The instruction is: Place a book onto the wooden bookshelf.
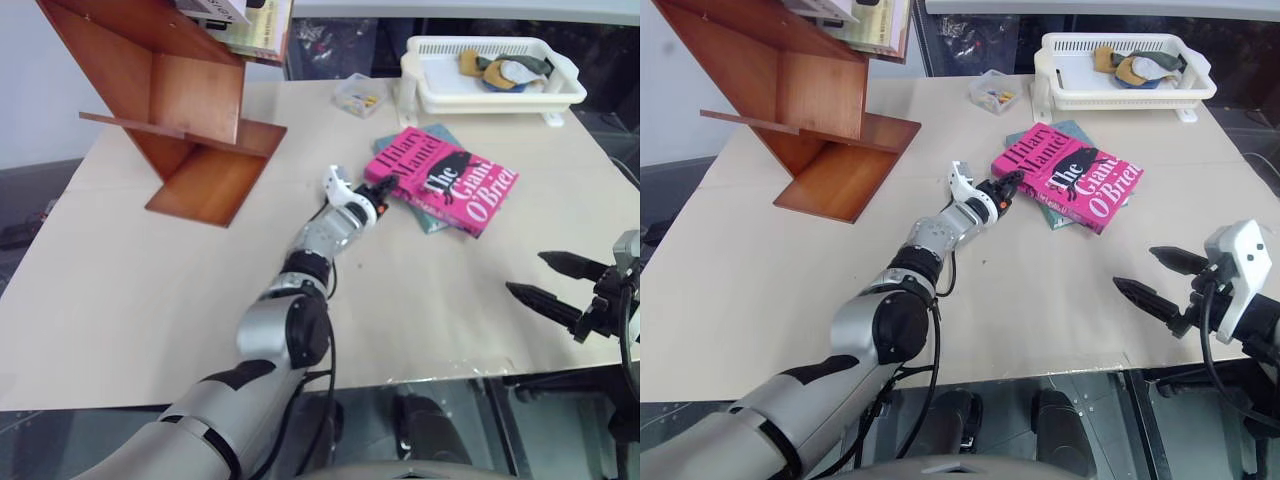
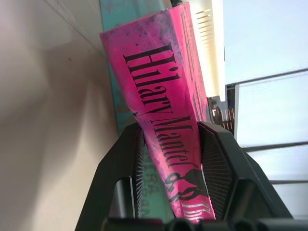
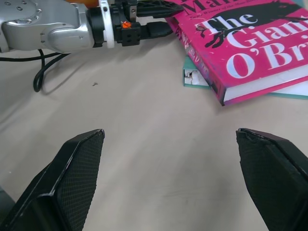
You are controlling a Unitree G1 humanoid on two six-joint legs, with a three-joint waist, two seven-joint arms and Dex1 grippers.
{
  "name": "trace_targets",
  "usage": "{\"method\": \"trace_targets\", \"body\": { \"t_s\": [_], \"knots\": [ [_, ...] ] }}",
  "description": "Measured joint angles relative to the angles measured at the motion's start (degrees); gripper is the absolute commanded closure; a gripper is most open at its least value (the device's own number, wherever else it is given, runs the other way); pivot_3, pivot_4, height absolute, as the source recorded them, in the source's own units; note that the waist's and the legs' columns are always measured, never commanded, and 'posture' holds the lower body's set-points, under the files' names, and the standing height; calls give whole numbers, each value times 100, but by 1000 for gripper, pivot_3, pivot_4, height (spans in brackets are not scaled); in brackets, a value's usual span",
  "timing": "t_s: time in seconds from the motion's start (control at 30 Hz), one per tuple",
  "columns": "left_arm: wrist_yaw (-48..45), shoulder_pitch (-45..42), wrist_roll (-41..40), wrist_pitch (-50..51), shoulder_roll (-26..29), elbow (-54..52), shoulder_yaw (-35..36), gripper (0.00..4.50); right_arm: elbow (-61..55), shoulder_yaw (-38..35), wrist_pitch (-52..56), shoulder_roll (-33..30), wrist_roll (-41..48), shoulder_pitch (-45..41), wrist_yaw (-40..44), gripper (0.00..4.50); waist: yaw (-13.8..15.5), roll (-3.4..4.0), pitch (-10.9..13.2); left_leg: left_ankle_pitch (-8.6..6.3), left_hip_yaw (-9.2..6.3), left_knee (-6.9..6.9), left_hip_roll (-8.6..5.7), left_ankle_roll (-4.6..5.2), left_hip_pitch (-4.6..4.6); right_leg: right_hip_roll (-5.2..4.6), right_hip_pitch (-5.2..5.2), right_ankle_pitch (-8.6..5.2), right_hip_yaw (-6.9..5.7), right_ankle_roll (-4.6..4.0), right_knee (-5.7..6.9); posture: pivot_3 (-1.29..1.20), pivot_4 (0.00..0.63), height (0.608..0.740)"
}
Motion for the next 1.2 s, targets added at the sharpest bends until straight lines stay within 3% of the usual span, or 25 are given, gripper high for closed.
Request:
{"method": "trace_targets", "body": {
  "t_s": [0.27,0.37,0.4,0.43,0.5,0.73,1.2],
  "knots": [
    [905,1329,-509,1210,-51,-2724,-141,2699,22,77,-97,0,-36,-25,-12,0,23,-1,0,2,-1,3,4,-4,0,-11,1,1,2,-1,1,0,150,740],
    [1102,1566,-682,1515,-64,-3256,-166,1945,49,175,-132,-20,-63,-60,2,0,43,-2,-1,2,-3,6,-1,-3,0,-8,5,1,-4,-1,0,0,150,740],
    [1165,1625,-723,1608,-74,-3370,-226,1366,61,195,-152,-33,-73,-79,10,0,51,-2,-1,2,-4,8,-3,-3,-1,-7,7,1,-6,-1,-1,0,150,740],
    [1191,1635,-746,1650,-79,-3395,-253,1124,62,201,-169,-48,-81,-86,16,0,53,-2,-1,2,-4,8,-3,-3,-1,-7,8,1,-6,-1,-1,0,150,740],
    [1208,1638,-806,1706,-80,-3422,-269,229,72,212,-196,-77,-91,-92,24,0,44,-2,-1,2,-4,8,-3,-3,0,-5,8,0,-6,-1,-1,0,150,740],
    [1132,1661,-885,1670,-65,-3362,-345,229,106,216,-214,-77,-105,-76,35,0,33,-2,-1,2,-3,8,-1,-3,2,-2,10,0,-6,-1,-1,0,150,740],
    [289,1247,-1118,772,-66,-2049,-116,229,179,306,-344,-122,-194,-145,48,0,26,-3,0,2,-4,8,-1,-3,1,-1,11,0,-8,-1,-4,0,150,740]
  ]
}}
